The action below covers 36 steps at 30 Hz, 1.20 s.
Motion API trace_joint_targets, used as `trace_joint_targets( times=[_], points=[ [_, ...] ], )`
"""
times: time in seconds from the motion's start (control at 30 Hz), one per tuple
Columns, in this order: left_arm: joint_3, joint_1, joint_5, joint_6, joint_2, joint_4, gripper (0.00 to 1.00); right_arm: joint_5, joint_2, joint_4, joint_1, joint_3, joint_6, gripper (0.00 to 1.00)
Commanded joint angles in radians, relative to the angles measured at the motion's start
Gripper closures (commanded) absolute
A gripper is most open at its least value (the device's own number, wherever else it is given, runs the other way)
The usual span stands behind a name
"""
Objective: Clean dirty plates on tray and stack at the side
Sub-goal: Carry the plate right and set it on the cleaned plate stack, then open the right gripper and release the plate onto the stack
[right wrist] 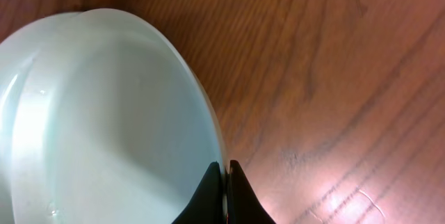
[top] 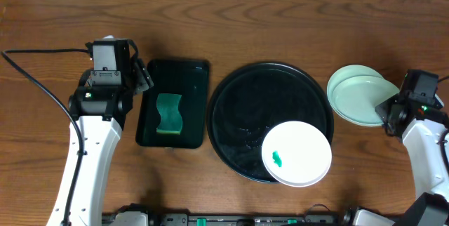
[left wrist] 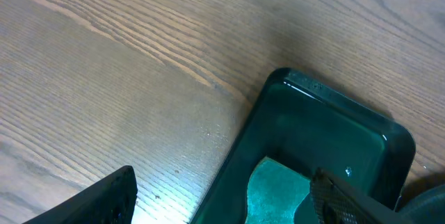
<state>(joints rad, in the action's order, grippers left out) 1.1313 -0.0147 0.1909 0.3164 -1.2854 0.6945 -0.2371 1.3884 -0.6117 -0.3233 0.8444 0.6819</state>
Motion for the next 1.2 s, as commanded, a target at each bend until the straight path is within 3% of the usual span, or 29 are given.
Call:
trace_joint_targets(
  times=[0.0,0.97,1.17],
  points=[
    [0.015,0.003,0.020,-0.002,-0.002,0.000,0.20,-0.028,-0.013,0.064,-0.005,-0.038,0.029,0.99],
    [0.016,0.003,0.020,-0.002,-0.002,0.000,0.20,-0.005,-0.012,0.179,-0.004,-0.123,0.029,0.99],
    [0.016,0.003,0.020,-0.002,-0.002,0.000,0.20,0.002,-0.012,0.180,-0.003,-0.123,0.028,0.70]
  ],
)
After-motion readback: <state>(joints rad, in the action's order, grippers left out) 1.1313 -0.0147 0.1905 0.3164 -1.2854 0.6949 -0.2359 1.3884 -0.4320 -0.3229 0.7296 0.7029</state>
